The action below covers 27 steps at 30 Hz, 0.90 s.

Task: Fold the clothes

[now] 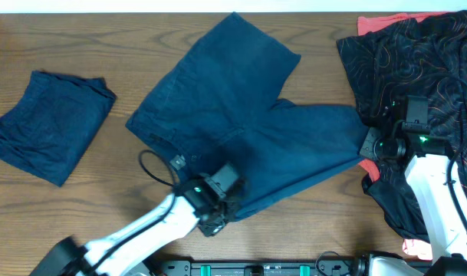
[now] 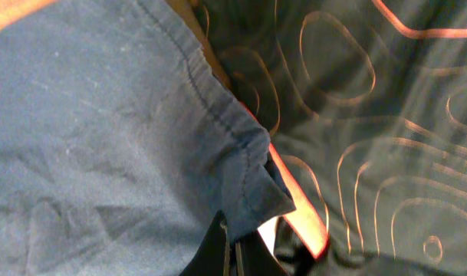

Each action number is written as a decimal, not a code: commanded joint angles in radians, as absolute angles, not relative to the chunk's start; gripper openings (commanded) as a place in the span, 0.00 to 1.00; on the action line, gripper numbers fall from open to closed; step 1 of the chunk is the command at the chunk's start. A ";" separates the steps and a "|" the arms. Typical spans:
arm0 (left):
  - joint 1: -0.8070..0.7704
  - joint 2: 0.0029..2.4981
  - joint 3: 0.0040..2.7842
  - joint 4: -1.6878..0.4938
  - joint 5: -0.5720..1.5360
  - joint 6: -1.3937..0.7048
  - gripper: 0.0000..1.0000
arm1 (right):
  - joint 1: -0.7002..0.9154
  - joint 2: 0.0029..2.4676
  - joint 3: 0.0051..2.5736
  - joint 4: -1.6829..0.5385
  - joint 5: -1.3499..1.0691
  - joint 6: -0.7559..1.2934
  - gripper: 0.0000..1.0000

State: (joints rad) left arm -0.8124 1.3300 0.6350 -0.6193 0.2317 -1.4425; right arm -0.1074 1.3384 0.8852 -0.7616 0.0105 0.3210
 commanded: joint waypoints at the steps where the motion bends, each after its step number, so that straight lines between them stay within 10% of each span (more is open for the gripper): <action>1: -0.760 1.193 0.674 -0.767 0.177 -1.206 0.06 | -0.132 1.256 0.891 -0.781 0.101 0.322 0.01; 16: -0.756 0.592 0.788 -0.934 -0.118 -1.135 0.06 | -0.196 1.065 1.179 -1.037 -0.001 0.184 0.01; 27: -0.715 0.693 0.788 -0.850 -0.479 -1.116 0.06 | -0.070 1.201 1.238 -0.730 -0.274 0.103 0.01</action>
